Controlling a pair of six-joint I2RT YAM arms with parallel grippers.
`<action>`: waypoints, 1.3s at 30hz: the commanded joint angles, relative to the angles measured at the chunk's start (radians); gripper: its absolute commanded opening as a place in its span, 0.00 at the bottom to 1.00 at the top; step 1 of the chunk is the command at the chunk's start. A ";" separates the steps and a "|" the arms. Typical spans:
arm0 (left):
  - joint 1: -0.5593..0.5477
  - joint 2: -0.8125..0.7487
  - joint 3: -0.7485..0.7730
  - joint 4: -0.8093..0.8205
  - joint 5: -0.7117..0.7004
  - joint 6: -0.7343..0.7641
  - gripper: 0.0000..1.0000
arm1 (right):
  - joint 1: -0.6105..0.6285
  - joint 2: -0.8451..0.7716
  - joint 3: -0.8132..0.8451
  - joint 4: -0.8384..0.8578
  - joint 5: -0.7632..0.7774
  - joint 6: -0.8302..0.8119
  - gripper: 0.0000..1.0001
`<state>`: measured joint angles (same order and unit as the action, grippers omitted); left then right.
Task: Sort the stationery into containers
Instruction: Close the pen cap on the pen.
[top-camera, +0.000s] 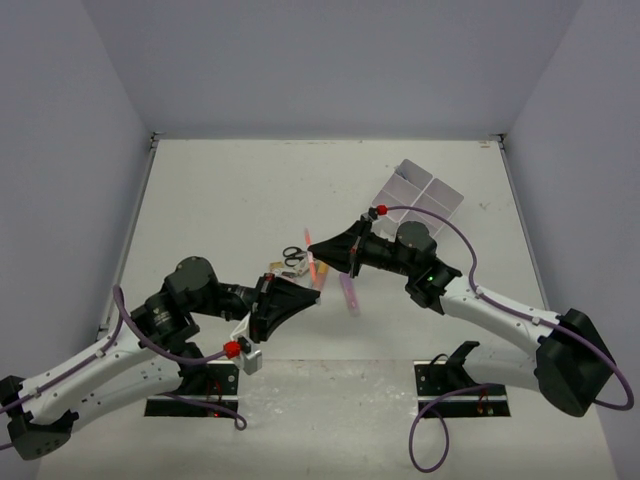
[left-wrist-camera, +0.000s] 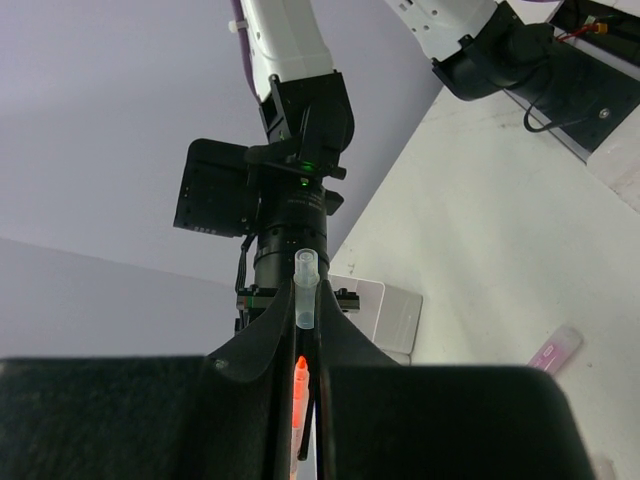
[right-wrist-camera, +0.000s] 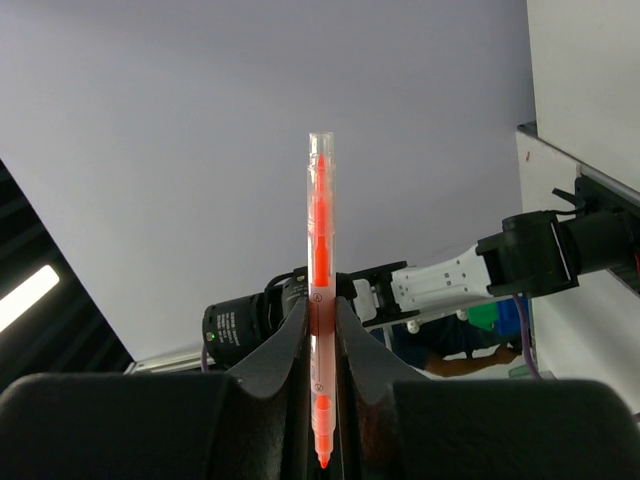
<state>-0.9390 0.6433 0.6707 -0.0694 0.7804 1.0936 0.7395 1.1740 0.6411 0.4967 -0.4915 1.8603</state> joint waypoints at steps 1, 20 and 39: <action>-0.003 0.015 0.049 -0.026 0.018 0.038 0.00 | 0.002 -0.006 0.045 0.042 -0.022 0.014 0.00; -0.003 0.020 0.093 -0.098 -0.039 0.088 0.00 | 0.002 -0.027 0.043 0.007 -0.005 0.004 0.00; -0.003 0.013 0.084 -0.119 -0.041 0.076 0.00 | -0.002 -0.041 0.035 0.002 0.010 0.002 0.00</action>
<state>-0.9390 0.6635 0.7223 -0.1745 0.7498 1.1488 0.7395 1.1570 0.6411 0.4828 -0.4896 1.8622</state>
